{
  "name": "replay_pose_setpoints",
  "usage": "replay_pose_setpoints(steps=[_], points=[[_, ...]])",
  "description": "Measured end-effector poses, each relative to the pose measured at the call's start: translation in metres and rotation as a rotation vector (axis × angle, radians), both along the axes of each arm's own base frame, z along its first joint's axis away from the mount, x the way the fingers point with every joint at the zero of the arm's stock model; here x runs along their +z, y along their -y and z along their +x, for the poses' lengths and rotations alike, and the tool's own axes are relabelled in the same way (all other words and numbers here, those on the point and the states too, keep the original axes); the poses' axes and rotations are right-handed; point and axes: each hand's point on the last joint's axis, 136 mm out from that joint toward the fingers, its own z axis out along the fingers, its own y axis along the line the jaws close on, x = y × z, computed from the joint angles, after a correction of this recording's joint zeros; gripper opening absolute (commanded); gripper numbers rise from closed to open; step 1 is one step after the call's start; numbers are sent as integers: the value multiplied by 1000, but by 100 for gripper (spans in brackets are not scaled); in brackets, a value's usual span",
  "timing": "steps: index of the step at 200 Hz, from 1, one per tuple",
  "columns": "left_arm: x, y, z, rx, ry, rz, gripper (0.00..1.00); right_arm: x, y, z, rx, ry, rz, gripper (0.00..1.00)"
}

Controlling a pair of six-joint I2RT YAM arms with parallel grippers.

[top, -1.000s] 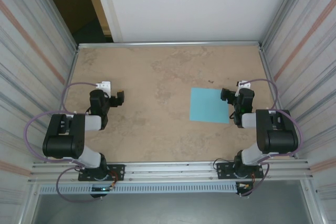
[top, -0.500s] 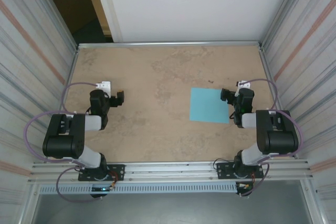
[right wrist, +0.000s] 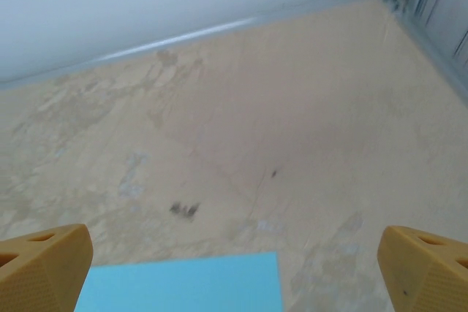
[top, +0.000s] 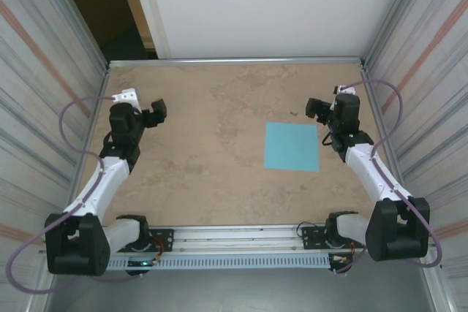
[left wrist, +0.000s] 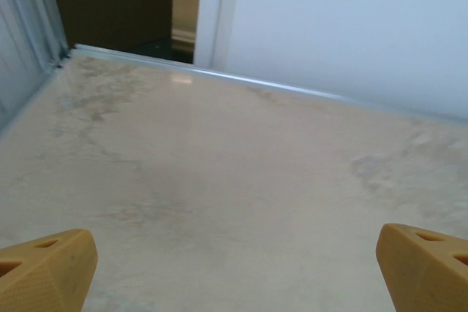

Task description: Fold a paper plane with a square sheet of paper (pick it up from the middle)

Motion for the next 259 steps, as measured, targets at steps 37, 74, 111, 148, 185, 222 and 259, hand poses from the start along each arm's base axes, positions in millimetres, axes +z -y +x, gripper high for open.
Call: replay_pose_setpoints(steps=[37, 74, 111, 148, 185, 222, 259], points=[[-16, 45, -12, -160, -147, -276, 99, -52, 14, -27, -53, -295, 354, 99], [-54, 94, -23, -269, -373, -437, 99, -86, -11, -55, -20, -503, 484, 99], [-55, 138, -21, -369, -452, -480, 99, -111, -38, -48, 35, -649, 505, 97], [-62, 155, -16, -402, -506, -513, 99, -137, -69, -22, 109, -740, 468, 93], [-73, 162, -16, -423, -564, -536, 99, -161, -95, -24, 153, -813, 419, 93], [-83, 171, -19, -439, -617, -546, 99, -161, -139, -27, 243, -815, 385, 93], [-98, 183, -22, -449, -683, -536, 97, -158, -215, -32, 380, -812, 363, 92]])
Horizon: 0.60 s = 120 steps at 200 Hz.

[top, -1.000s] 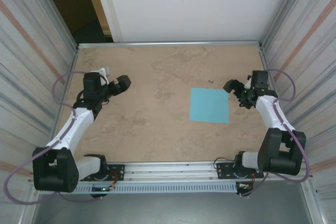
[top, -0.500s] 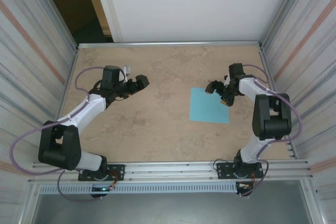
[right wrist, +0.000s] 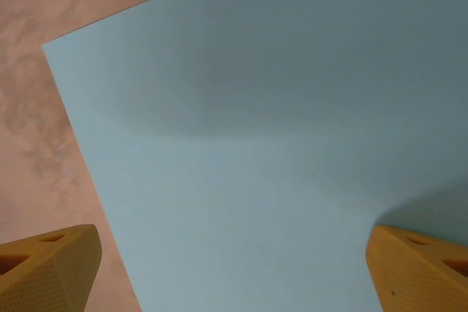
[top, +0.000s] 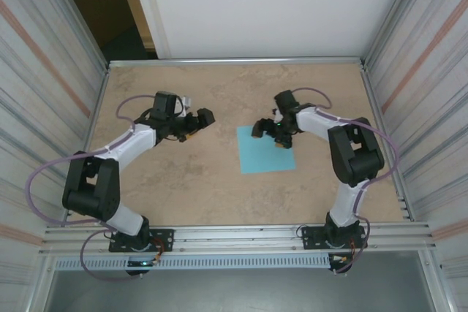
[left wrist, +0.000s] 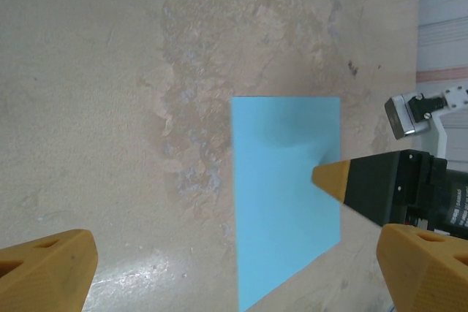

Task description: Fold a paper plane with a square sheet of paper (pick it up from the middle)

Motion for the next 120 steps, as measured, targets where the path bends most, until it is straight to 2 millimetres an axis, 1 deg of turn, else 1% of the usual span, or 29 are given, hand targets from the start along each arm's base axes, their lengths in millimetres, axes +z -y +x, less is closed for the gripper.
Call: replay_pose_setpoints(steps=[10, 22, 32, 40, 47, 55, 67, 81, 88, 98, 109, 120], points=[[-5, 4, -3, -11, -17, 9, 96, 2, -22, -4, 28, 1, 20, 91], [-9, 10, -7, -27, -33, 18, 94, 5, -43, -11, 51, -5, 49, 91], [-13, 15, -12, -36, -52, 25, 92, 9, -52, -14, 47, -9, 69, 91], [-15, 19, -15, -44, -62, 31, 91, 15, -53, -13, 33, -5, 85, 91], [-16, 24, -19, -53, -70, 36, 89, 22, -49, -8, 10, 5, 98, 90], [-18, 31, -24, -65, -78, 40, 87, 31, -41, -1, -20, 24, 113, 90], [-20, 45, -32, -91, -92, 49, 85, 46, -20, 12, -72, 60, 130, 86], [-22, 63, -41, -121, -110, 54, 84, 55, 5, 24, -114, 85, 126, 83], [-24, 71, -45, -136, -119, 56, 84, 54, 15, 28, -124, 90, 116, 81], [-27, 83, -49, -150, -133, 58, 83, 46, 27, 28, -121, 74, 90, 81], [-32, 93, -51, -160, -152, 62, 82, 35, 32, 23, -107, 44, 63, 80], [-38, 101, -50, -163, -172, 65, 82, 25, 33, 17, -82, 17, 43, 79]])
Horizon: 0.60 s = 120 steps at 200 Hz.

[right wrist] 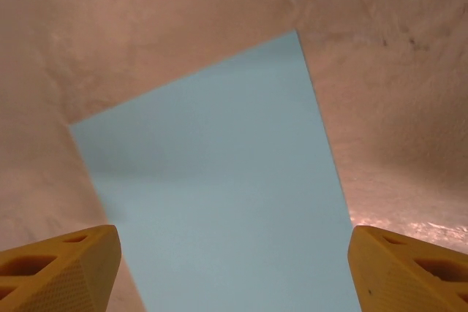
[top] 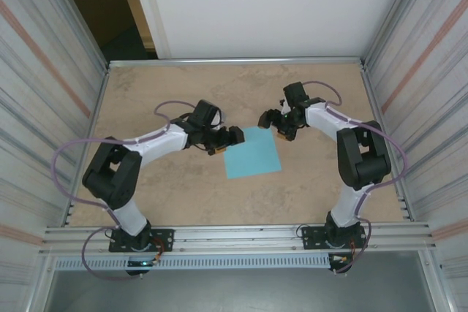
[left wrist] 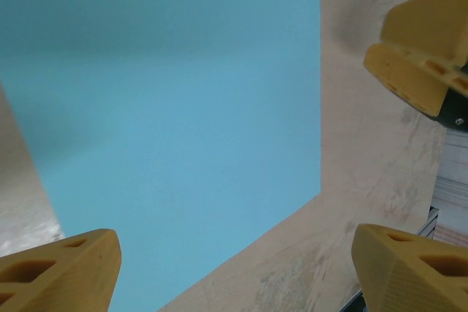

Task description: Fold a paper plane with a square sheet of paper (pick it up from the middle)

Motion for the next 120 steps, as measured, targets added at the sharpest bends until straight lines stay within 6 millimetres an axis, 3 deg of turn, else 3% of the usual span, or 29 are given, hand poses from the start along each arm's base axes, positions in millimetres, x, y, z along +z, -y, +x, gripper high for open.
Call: replay_pose_setpoints(steps=[54, 120], points=[[-26, 11, 12, 21, -66, 25, 85, -31, 1, -15, 73, -83, -40, 71], [-40, 15, 18, 25, -87, 42, 86, -31, -2, -16, 101, -72, -48, 70]])
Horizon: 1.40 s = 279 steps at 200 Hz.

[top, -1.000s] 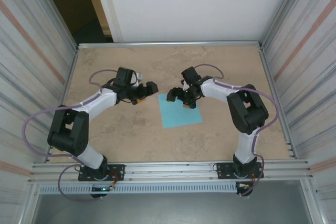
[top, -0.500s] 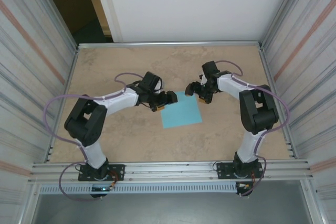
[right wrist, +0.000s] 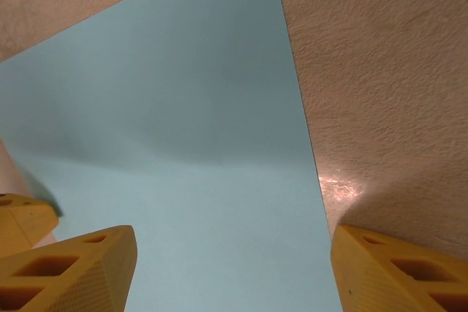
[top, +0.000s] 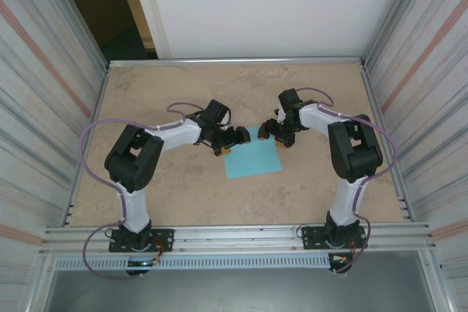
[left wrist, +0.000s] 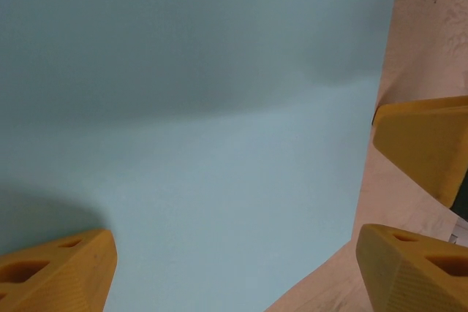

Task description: Fold a paper plane with a square sheet of paper (pick it up from the middle)

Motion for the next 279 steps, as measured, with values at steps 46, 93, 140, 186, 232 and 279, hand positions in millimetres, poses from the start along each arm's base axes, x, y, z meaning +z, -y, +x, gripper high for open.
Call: replay_pose_setpoints(steps=[46, 93, 140, 186, 232, 279], points=[[1, -1, 1, 3, 6, 3, 87, 0, -1, -2, 26, 27, -44, 68], [3, -6, 5, 18, 18, 13, 86, 6, -12, -6, 63, 61, -51, 67], [-5, -16, 3, 35, 8, 28, 86, -4, -12, -8, 73, 40, -60, 68], [-6, -16, 3, 36, 9, 21, 90, -3, -16, -9, 80, 36, -39, 68], [-3, -12, 7, 37, 24, -23, 90, 0, -33, -9, 84, 42, 51, 69], [-4, -16, 9, 50, 31, -55, 82, 3, -43, -6, 80, 49, 113, 71]])
